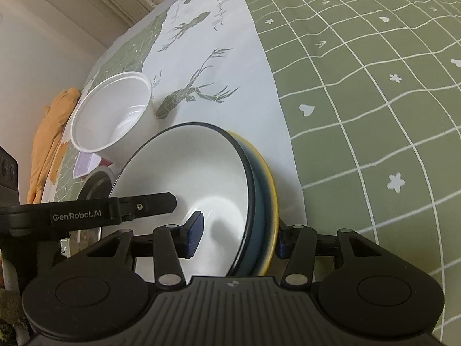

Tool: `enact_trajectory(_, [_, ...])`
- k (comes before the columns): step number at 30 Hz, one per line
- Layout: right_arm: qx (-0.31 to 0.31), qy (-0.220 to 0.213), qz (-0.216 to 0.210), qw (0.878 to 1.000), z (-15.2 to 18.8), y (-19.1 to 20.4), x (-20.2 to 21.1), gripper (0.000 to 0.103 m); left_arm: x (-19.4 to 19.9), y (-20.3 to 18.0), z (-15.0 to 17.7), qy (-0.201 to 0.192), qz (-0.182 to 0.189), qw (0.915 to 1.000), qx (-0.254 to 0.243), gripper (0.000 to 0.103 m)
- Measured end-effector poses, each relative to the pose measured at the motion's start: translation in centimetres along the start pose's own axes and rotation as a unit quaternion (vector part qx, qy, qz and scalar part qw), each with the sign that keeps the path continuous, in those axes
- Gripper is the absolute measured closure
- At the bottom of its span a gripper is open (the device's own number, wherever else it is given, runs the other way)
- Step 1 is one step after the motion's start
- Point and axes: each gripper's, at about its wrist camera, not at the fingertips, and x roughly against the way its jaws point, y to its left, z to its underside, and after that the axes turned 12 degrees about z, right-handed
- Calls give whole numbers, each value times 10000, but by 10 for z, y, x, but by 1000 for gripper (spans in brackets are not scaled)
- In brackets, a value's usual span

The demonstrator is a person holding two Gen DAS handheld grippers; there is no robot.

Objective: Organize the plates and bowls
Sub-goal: 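Press the blue bowl down into the yellow-rimmed bowl, then open the left tool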

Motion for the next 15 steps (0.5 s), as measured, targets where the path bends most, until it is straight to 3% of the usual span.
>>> enact_trajectory(6, [175,-271,264,9991,-10,11,-3,50,-1,-3,-5,-82,-152,9996,-224,72])
enact_trajectory(15, [110,-446,297,9985,-28,17,-3,50,11,-2,-19,-308,-171,9989,-325,72])
